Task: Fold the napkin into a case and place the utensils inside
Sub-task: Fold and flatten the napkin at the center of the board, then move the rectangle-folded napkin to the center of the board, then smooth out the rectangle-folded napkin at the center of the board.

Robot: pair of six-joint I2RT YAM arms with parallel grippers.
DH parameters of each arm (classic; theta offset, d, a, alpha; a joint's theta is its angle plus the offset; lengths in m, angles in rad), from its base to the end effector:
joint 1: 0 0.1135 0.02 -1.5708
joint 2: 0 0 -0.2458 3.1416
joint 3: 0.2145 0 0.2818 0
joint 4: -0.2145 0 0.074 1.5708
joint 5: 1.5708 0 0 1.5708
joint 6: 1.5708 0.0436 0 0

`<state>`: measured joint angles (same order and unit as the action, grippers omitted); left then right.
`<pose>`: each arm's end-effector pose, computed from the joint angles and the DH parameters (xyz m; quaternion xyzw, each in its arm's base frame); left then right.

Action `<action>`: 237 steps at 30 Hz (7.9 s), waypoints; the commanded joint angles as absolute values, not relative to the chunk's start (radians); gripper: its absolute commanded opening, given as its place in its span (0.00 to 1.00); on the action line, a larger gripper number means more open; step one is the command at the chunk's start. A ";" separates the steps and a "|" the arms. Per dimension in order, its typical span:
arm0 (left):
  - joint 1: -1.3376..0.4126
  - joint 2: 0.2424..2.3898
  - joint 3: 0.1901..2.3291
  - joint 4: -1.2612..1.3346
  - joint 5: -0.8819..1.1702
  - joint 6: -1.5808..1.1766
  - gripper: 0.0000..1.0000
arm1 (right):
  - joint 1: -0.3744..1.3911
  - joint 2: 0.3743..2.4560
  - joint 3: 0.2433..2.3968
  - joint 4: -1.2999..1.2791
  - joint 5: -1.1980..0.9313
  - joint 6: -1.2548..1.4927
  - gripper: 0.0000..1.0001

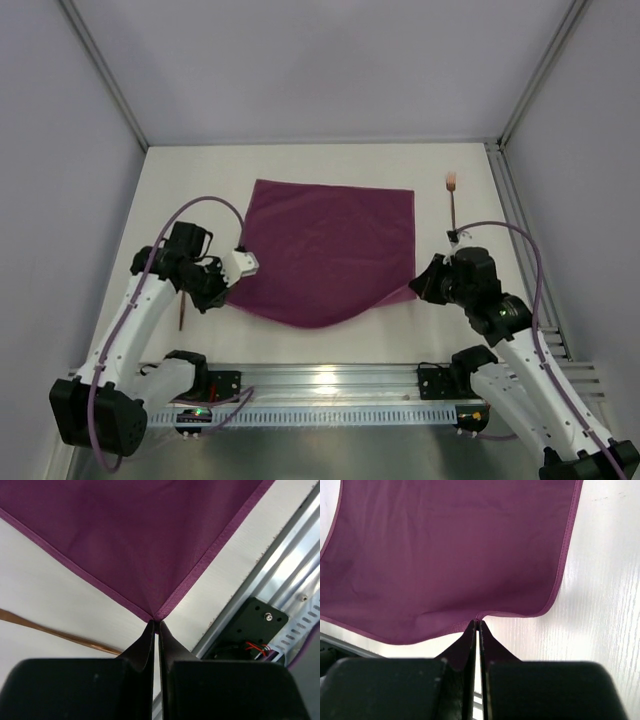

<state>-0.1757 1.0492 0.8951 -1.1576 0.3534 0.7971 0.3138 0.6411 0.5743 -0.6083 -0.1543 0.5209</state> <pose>0.2024 -0.0513 0.2326 0.4764 0.8523 -0.1271 0.1744 0.1816 0.0660 0.2288 0.0597 0.8973 0.2385 0.3665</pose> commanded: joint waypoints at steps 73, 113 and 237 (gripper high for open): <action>-0.204 2.361 2.020 -0.445 -0.072 0.437 0.00 | 0.063 2.109 1.594 -0.272 0.048 0.502 0.04; -0.095 1.875 1.411 -0.637 0.218 0.195 0.49 | 0.123 1.554 0.789 -0.158 -0.120 0.434 0.59; -0.147 1.403 0.945 -0.836 0.155 0.400 0.29 | 0.469 1.311 0.776 -0.261 0.017 0.554 0.04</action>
